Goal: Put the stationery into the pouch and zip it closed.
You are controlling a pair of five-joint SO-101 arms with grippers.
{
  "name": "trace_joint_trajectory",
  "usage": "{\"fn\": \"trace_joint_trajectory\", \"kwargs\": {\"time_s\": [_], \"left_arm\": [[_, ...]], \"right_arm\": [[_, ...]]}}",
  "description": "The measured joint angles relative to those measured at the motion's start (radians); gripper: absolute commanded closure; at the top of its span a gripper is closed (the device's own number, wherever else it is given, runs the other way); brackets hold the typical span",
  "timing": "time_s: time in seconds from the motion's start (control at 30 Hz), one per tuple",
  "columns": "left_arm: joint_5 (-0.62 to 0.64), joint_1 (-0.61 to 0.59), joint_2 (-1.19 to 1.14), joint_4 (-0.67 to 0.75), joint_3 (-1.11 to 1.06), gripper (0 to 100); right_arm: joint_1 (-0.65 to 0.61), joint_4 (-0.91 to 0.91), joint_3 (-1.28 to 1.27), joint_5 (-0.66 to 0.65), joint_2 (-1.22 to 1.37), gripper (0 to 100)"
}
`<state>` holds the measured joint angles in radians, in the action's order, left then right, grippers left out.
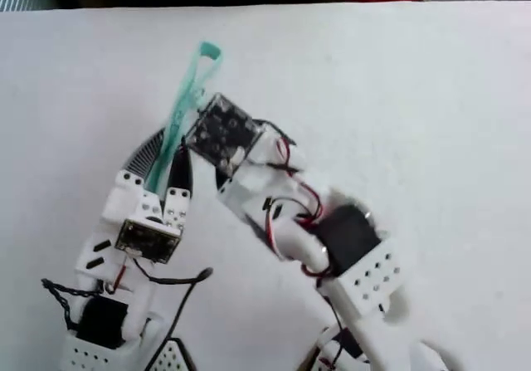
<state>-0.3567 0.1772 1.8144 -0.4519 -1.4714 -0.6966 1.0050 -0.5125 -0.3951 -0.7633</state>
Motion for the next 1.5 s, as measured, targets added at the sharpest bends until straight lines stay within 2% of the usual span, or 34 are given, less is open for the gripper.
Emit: {"fn": "trace_joint_trajectory", "kwargs": {"time_s": [0.13,0.23,0.63,1.0,1.13,1.3,1.5], "left_arm": [[0.000,0.000,0.000,0.000,0.000,98],[0.000,0.000,0.000,0.000,0.000,98],[0.000,0.000,0.000,0.000,0.000,98],[0.000,0.006,0.000,-0.026,0.000,98],[0.000,0.009,0.000,-0.026,0.000,98],[0.000,0.009,0.000,-0.026,0.000,98],[0.000,0.009,0.002,-0.046,0.002,98]], "right_arm": [[0.003,-0.256,-0.209,0.064,-0.028,80.0],[0.002,-0.365,-0.232,0.107,-0.014,80.0],[-0.005,-0.497,-0.224,0.238,0.066,82.7],[-0.003,-0.658,-0.224,0.241,0.152,86.8],[-0.003,-0.686,-0.224,0.239,0.190,98.8],[-0.002,-0.715,-0.226,0.132,0.187,97.8],[0.012,-0.715,-0.245,0.110,0.046,97.8]]}}
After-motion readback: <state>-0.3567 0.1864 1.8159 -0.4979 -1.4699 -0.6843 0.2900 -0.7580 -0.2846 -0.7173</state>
